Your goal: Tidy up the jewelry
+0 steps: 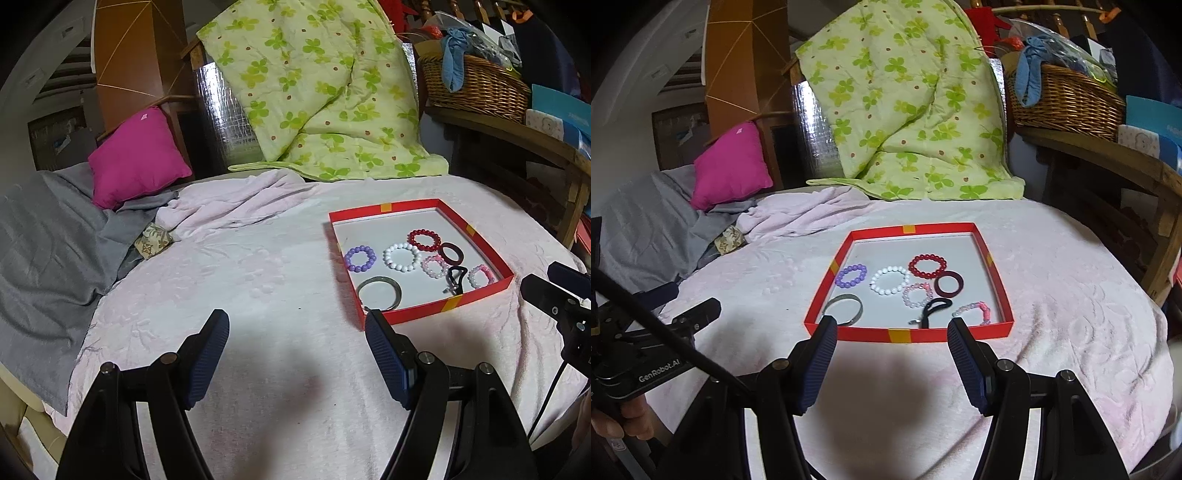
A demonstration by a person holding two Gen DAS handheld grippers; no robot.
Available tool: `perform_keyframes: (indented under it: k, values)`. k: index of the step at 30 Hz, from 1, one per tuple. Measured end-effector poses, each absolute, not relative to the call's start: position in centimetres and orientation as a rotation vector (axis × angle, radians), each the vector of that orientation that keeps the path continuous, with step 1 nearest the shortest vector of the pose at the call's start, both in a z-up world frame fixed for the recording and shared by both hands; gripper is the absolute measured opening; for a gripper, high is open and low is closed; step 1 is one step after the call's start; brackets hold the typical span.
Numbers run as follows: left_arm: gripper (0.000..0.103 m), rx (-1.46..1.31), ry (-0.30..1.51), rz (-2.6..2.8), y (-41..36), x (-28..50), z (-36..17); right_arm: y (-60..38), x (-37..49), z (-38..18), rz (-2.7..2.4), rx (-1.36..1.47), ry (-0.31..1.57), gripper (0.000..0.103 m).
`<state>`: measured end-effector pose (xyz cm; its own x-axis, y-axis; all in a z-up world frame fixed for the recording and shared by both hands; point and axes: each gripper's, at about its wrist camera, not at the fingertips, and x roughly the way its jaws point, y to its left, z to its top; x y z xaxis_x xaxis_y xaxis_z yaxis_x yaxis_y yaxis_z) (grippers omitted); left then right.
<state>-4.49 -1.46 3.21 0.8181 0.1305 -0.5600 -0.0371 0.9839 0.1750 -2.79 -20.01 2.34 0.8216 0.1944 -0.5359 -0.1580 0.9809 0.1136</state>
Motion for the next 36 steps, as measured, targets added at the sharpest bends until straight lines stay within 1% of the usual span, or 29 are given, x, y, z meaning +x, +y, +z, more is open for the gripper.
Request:
perform_keyframes:
  k: [13,36]
  values:
    - [0.077,0.151,0.602,0.096,-1.0,-4.7,3.3,-18.5,-3.0,2.7,0.212,0.041,0.563,0.066]
    - [0.077,0.161,0.602,0.089,-1.6,-4.8,3.5,-19.4,-3.4,3.0,0.198,0.045,0.550,0.066]
